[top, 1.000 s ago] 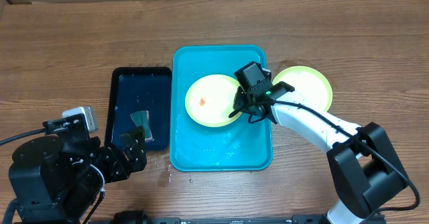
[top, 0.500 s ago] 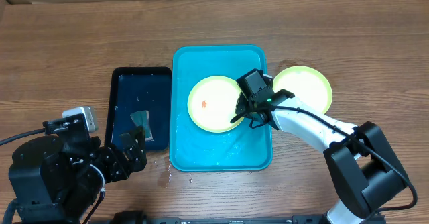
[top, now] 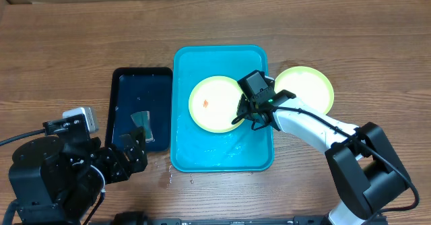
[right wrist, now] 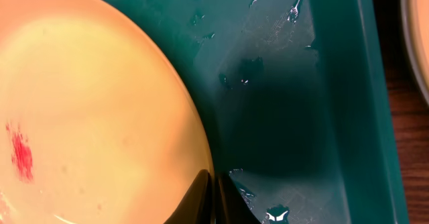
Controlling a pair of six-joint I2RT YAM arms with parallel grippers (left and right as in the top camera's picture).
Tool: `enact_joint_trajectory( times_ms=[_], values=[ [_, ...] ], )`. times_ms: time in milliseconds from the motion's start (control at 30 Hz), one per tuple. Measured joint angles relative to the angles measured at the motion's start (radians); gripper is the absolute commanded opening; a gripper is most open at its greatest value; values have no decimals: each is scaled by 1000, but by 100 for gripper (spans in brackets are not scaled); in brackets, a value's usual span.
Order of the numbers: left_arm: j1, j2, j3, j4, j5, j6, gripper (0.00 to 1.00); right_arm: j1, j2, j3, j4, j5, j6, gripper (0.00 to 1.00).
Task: Clean dirty plates on tray and stack at the side
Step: 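Reach the left gripper into the black tray and grasp the sponge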
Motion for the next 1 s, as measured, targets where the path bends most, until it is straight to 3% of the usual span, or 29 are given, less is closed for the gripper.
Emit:
enact_joint_trajectory(
  times_ms=[400,733,1000],
  values=[
    [0,0,0,61,1,-1,100,0,0,0,-14,-8,0,4],
    [0,0,0,7,0,-2,100,0,0,0,-15,-10,0,4],
    [0,2,0,85,1,-2,100,0,0,0,-14,-10,0,4]
  ],
)
